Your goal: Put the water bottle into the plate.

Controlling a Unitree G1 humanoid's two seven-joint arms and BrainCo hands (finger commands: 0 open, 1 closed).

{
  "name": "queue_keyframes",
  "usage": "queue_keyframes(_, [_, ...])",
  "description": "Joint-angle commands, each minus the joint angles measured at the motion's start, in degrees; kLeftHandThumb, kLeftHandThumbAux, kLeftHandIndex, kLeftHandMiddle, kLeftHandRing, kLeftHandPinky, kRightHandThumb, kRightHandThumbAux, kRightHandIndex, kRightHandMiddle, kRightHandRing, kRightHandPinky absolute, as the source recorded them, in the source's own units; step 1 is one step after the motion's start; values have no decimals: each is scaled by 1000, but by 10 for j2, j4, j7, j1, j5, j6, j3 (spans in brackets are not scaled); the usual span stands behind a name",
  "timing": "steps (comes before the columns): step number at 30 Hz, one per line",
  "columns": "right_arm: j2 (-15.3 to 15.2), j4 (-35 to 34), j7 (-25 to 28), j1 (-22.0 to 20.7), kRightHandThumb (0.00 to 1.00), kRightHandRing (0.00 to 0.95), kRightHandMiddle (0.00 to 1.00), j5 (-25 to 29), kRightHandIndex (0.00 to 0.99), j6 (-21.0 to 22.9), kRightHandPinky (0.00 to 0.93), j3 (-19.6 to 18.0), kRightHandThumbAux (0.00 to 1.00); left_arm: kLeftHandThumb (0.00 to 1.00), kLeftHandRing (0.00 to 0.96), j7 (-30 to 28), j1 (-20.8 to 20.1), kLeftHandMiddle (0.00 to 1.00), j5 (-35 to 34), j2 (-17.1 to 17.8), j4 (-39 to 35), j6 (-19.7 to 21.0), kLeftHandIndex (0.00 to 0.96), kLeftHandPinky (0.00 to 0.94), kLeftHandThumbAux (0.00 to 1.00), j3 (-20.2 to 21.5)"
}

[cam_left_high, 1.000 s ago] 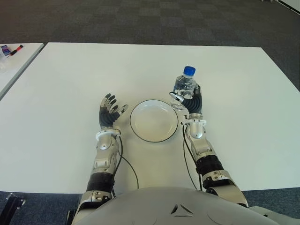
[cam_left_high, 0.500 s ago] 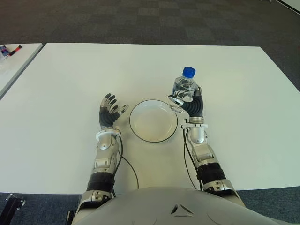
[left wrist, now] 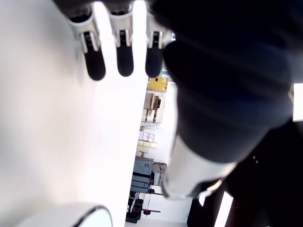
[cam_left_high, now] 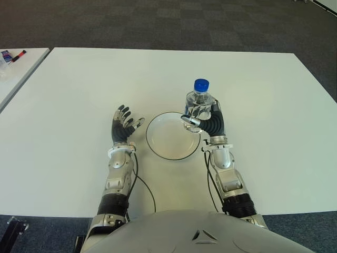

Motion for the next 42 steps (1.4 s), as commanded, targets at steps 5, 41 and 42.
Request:
queue_keyframes(5, [-9, -24, 39, 23, 853, 874, 525, -13, 396, 34, 858, 29, 679, 5, 162, -2, -3, 175, 0, -23, 17, 5, 146, 198, 998, -1])
queue_keyframes(41, [-20, 74, 82, -6, 854, 863, 525, 2, 395, 59, 825, 48, 680, 37, 169, 4, -3, 181, -1, -31, 17, 2, 149, 201, 998, -4])
queue_keyframes(42, [-21, 73, 84, -6, 854, 863, 525, 2, 395, 62, 824, 48, 680, 37, 169, 4, -3, 181, -1, -31, 17, 3, 149, 201, 998, -4])
